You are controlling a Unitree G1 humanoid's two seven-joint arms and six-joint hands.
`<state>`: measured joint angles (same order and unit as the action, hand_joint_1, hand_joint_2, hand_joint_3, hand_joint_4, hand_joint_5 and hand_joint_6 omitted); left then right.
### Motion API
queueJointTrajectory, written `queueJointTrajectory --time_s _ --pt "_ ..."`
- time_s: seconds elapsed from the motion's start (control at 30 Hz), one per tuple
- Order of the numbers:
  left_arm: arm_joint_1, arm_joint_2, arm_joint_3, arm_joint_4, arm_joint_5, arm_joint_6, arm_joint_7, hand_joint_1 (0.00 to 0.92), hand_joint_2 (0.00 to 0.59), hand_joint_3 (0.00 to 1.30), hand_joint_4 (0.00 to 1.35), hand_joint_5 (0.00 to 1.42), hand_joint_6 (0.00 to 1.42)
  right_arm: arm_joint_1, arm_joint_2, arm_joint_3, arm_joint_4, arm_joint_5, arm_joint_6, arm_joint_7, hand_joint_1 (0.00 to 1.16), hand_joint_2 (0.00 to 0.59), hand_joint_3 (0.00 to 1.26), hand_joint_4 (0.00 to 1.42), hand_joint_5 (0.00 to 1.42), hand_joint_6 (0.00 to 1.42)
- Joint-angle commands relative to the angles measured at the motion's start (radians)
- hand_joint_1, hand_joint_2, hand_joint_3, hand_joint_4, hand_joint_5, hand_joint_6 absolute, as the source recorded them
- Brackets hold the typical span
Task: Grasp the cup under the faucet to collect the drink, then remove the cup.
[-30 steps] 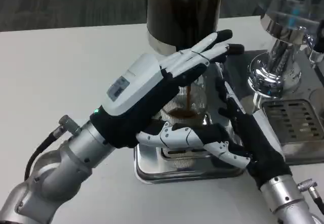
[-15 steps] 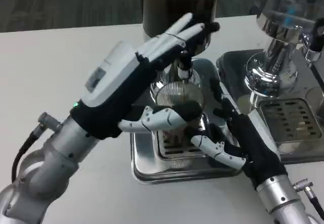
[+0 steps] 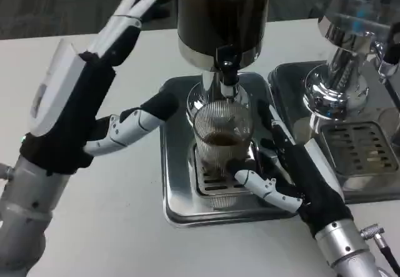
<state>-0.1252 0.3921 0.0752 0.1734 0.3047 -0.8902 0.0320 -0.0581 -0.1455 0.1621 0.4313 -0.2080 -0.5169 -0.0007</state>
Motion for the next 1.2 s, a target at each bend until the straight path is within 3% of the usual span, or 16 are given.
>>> queueJointTrajectory --time_s 0.03,0.27,0.5,0.73,0.9,1.2 --pt "0.076 -0.019 0.043 -0.039 -0.009 0.022 0.029 0.0 0.195 0.13 0.01 0.19 0.19 -0.013 0.01 -0.003 0.021 0.006 -0.024 0.004 0.55 0.213 0.0 0.0 0.0 0.11" --pt "0.188 -0.042 0.13 -0.024 -0.007 0.025 0.094 0.0 0.199 0.12 0.0 0.18 0.17 -0.024 0.017 -0.002 0.043 0.002 -0.026 0.005 0.55 0.213 0.0 0.0 0.0 0.11" --pt "0.237 -0.019 0.164 0.059 0.05 0.057 0.127 0.0 0.199 0.12 0.0 0.18 0.16 -0.046 0.022 0.005 0.064 -0.003 -0.029 0.007 0.55 0.213 0.0 0.0 0.0 0.11" --pt "0.222 -0.003 0.107 0.251 0.121 0.033 0.178 0.0 0.198 0.12 0.0 0.18 0.16 -0.049 0.033 0.025 0.072 -0.039 -0.019 -0.016 0.56 0.205 0.0 0.0 0.0 0.07" --pt "0.191 0.011 0.068 0.34 0.113 0.023 0.184 0.0 0.208 0.12 0.0 0.19 0.15 -0.058 0.038 0.027 0.082 -0.061 -0.009 -0.034 0.63 0.183 0.0 0.0 0.0 0.05" --pt "0.152 0.044 0.025 0.422 0.101 -0.002 0.185 0.0 0.213 0.13 0.0 0.19 0.15 -0.072 0.052 0.018 0.09 -0.081 0.024 -0.069 0.65 0.174 0.0 0.0 0.0 0.03"
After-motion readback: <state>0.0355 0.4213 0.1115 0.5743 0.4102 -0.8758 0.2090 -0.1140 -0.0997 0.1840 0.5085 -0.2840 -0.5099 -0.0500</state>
